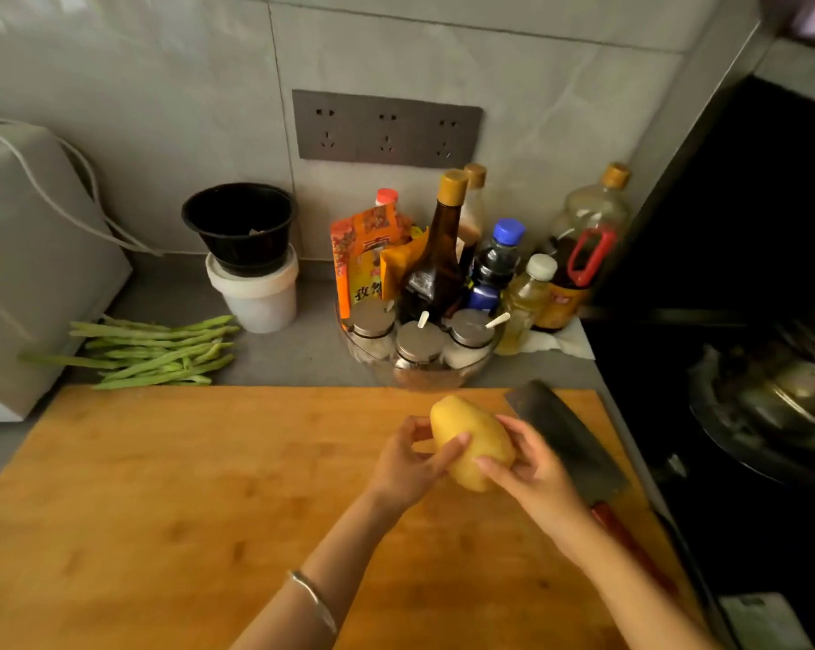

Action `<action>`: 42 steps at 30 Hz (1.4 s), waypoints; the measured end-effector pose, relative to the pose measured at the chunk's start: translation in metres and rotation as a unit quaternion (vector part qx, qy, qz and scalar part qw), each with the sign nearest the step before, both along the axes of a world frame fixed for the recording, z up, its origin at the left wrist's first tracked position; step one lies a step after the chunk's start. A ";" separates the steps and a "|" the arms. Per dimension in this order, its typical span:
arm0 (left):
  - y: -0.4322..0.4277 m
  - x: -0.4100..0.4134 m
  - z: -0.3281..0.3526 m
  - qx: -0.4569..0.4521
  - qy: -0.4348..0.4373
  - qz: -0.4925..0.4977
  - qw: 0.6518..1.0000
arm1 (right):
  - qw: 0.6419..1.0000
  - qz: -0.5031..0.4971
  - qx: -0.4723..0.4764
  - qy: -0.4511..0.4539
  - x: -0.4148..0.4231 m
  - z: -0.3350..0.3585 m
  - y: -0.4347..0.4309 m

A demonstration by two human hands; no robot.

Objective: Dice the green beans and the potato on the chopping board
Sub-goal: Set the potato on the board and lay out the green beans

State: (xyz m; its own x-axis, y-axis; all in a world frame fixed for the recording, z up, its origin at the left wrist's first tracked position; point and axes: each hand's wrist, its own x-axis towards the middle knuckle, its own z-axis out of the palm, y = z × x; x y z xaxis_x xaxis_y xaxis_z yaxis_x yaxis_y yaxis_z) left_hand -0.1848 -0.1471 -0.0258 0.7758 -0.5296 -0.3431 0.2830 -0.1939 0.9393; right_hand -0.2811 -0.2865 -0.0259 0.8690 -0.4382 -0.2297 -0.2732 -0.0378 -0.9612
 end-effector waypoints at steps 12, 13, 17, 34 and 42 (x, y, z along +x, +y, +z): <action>-0.009 -0.005 -0.041 0.045 -0.055 0.016 0.997 | 0.998 0.031 -0.036 0.038 -0.001 -0.030 -0.016; -0.006 -0.004 -0.041 0.048 -0.060 0.017 0.997 | 0.995 0.044 -0.069 0.053 -0.001 -0.028 -0.018; 0.028 0.006 -0.026 0.081 -0.131 0.032 0.988 | 0.974 0.087 -0.204 0.050 0.006 -0.008 -0.019; 0.277 0.233 -0.007 0.444 -0.377 -0.076 0.809 | 0.971 0.202 -0.129 -0.006 0.214 -0.007 0.149; 0.267 0.307 -0.018 0.529 -0.421 -0.248 0.694 | 0.978 0.179 -0.104 0.003 0.253 -0.029 0.185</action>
